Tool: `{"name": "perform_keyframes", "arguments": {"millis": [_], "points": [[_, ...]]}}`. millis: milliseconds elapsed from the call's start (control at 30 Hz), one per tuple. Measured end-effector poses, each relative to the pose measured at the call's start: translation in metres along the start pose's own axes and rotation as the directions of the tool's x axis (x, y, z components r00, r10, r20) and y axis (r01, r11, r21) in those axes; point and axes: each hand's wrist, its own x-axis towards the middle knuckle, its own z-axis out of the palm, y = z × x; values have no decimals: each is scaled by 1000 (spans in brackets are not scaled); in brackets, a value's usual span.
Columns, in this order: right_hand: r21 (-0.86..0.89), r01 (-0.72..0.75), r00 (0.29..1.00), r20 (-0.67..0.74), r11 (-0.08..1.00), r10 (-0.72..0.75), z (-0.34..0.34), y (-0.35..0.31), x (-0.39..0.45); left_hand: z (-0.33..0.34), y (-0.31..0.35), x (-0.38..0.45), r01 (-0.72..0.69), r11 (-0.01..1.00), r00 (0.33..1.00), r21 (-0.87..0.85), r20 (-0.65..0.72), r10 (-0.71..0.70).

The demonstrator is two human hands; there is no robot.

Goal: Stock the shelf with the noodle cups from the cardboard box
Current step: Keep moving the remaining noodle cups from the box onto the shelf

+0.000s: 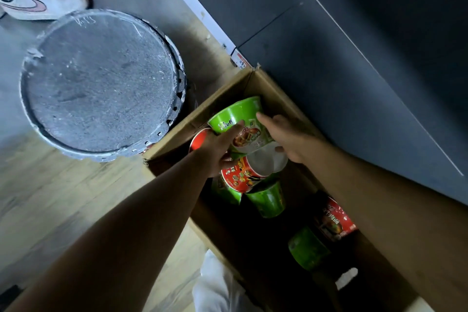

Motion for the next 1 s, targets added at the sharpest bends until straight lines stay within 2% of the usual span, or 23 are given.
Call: {"name": "perform_keyframes", "arguments": {"millis": [100, 300, 400, 567, 633, 767, 1000], "points": [[2, -21, 1000, 3, 1000, 21, -3, 9, -27, 2, -8, -24, 67, 998, 998, -21, -21, -67], [-7, -21, 999, -44, 1000, 21, -24, 37, -106, 37, -13, -94, 65, 992, 997, 110, -43, -60], [85, -71, 997, 2, 994, 72, -47, 52, -153, 62, -24, -137, 84, 983, 996, 162, -40, -79], [120, -85, 995, 59, 989, 78, -102, 66, -234, 107, -27, -221, 115, 976, 991, 186, 39, -124], [153, -58, 995, 93, 986, 44, -128, 68, -266, 124, -23, -257, 91, 975, 988, 201, 104, -114], [196, 24, 991, 127, 980, -50, -179, 67, -338, 159, -9, -330, -41, 964, 984, 262, 180, -7], [36, 235, 950, 202, 971, -237, -263, 80, -455, 221, -9, -454, -243, 908, 942, 341, 306, 138]]}}
